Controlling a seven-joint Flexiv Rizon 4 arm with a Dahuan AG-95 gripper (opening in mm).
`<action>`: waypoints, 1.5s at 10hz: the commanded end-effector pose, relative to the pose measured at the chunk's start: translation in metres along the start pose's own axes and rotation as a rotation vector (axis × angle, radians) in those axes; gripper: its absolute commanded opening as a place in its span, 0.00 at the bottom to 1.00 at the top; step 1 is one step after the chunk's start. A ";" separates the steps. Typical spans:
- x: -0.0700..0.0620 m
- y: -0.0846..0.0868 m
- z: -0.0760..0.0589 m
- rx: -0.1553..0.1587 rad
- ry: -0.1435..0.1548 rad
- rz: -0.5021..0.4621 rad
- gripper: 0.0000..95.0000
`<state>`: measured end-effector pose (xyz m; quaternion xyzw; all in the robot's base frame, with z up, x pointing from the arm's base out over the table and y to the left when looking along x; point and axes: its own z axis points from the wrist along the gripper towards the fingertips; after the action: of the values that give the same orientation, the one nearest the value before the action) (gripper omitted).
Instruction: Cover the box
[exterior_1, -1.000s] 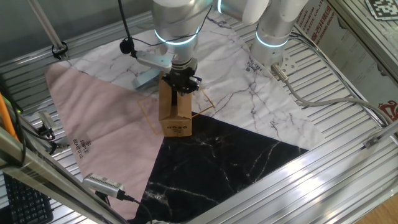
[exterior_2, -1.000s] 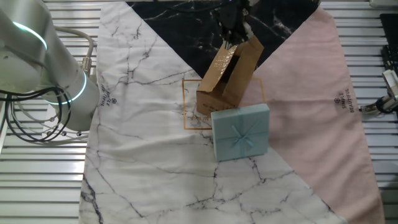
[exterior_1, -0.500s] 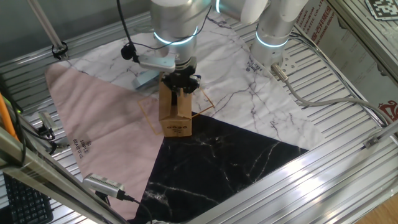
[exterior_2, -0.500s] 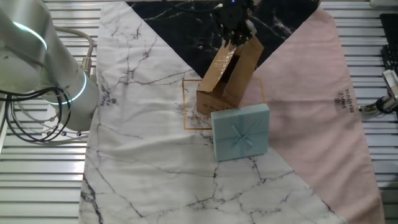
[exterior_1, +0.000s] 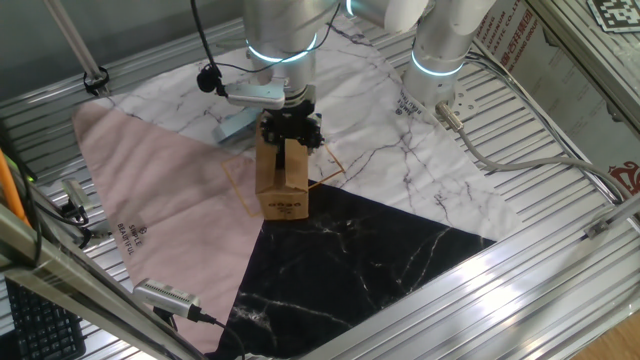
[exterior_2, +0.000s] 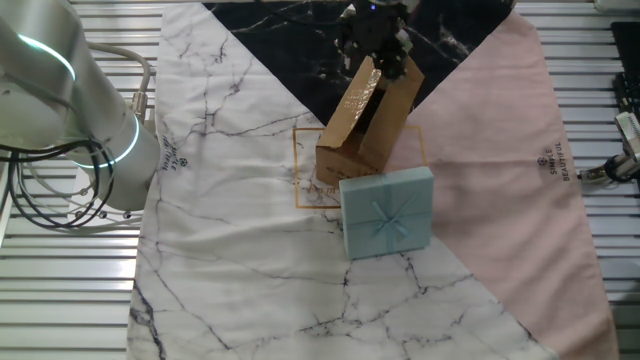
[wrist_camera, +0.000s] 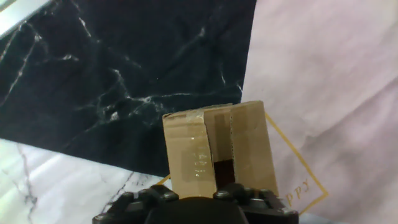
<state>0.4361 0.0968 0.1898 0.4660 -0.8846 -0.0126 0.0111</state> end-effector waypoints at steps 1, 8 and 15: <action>0.001 -0.007 0.002 0.010 0.006 -0.007 1.00; 0.008 -0.024 0.009 0.017 0.007 -0.002 0.80; 0.017 -0.037 0.013 0.013 -0.003 -0.006 0.80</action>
<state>0.4568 0.0615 0.1750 0.4683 -0.8835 -0.0070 0.0076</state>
